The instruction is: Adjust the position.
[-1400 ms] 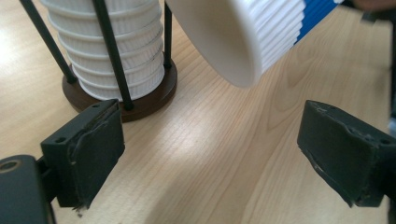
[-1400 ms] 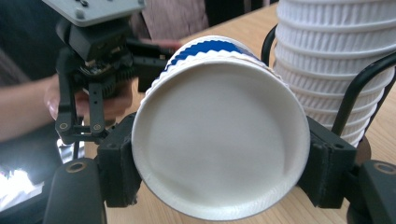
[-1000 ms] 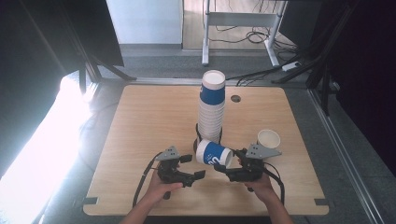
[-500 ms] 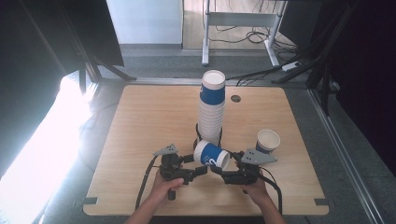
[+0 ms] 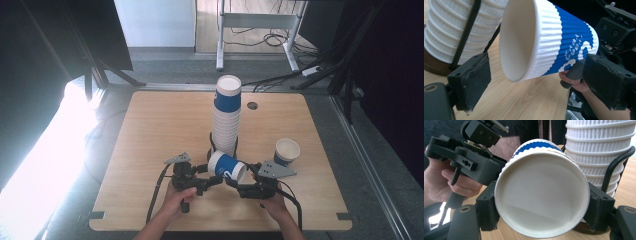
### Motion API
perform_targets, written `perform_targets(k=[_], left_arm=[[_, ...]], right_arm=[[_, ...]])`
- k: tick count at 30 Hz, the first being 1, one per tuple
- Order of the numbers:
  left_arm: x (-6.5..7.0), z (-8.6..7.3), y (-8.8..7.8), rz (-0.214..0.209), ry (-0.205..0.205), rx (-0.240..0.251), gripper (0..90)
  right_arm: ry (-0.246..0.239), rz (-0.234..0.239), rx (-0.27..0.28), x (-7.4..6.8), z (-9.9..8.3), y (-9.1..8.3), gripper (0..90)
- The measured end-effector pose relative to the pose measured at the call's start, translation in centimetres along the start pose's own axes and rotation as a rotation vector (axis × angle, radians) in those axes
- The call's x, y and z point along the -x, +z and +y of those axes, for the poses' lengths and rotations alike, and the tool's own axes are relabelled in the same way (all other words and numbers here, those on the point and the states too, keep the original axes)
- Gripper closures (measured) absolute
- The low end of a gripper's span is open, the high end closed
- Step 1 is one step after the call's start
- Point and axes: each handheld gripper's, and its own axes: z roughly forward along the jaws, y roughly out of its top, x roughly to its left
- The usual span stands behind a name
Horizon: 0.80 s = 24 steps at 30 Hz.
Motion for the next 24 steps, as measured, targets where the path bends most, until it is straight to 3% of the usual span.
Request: perform_targets(k=[2, 3, 6, 11, 16, 24], left_arm=[[0.2, 0.0, -0.2, 0.033, 0.038, 0.001, 8.7], [0.5, 0.1, -0.4, 0.067, 0.088, -0.006, 8.7], [1.2, 0.2, -0.8, 0.128, 0.179, -0.018, 8.9], [3.1, 0.3, -0.6, 0.29, 0.422, -0.074, 9.7], [4.4, 0.1, 0.0, 0.418, 0.622, -0.118, 9.6], [5.4, -0.1, 0.9, 0.504, 0.85, -0.182, 8.2]], right_arm=[[-0.014, -0.007, -0.005, 0.0, 0.0, -0.1, 27.0], [-0.017, -0.007, -0.009, 0.1, 0.0, -0.1, 27.1], [-0.009, -0.007, -0.025, 0.3, 0.0, -0.2, 27.0], [0.006, 0.006, -0.063, 0.5, 0.7, -0.2, 27.1], [0.02, 0.02, -0.098, 0.6, 1.5, -0.1, 27.1], [0.061, 0.034, -0.171, 1.2, 1.6, 0.1, 27.1]])
